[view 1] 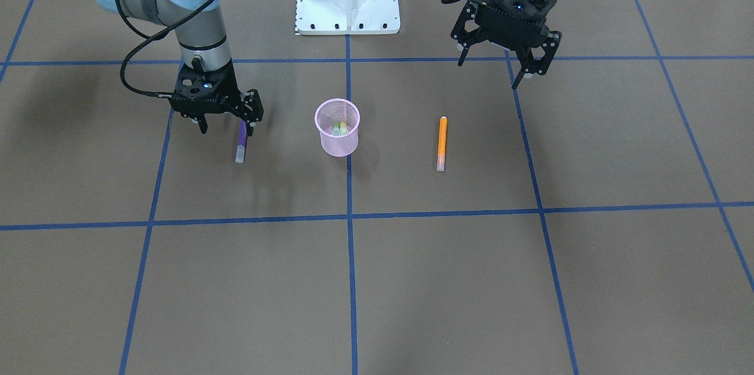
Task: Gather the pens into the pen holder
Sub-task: 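Grasp the purple marker with the right gripper and lift it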
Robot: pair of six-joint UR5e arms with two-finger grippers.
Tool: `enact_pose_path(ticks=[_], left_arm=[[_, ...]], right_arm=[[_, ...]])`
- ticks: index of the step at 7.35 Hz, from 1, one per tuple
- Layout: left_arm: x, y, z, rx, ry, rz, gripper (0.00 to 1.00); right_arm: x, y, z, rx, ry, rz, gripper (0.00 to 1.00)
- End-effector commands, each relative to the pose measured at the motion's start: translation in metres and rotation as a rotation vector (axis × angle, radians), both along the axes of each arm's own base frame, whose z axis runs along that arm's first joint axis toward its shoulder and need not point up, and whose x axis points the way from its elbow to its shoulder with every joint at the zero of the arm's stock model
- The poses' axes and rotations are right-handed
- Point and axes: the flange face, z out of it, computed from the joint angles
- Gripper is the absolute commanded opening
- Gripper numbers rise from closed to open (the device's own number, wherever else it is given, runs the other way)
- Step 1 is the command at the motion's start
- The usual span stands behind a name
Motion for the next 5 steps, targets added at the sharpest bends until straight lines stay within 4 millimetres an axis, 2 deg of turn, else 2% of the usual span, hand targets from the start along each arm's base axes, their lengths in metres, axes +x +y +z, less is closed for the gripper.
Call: enact_pose_path(ticks=[1, 3, 5], left_arm=[[0.002, 0.0, 0.0, -0.002, -0.001, 0.0, 1.0], [0.003, -0.001, 0.002, -0.006, -0.005, -0.001, 1.0], [0.003, -0.001, 0.001, -0.005, -0.004, -0.001, 1.0]], right_arm=[[-0.011, 0.007, 0.006, 0.006, 0.016, -0.011, 0.62], [-0.018, 0.01, 0.012, 0.001, 0.03, -0.023, 0.51], [-0.021, 0.013, 0.013, 0.003, 0.034, -0.036, 0.49]])
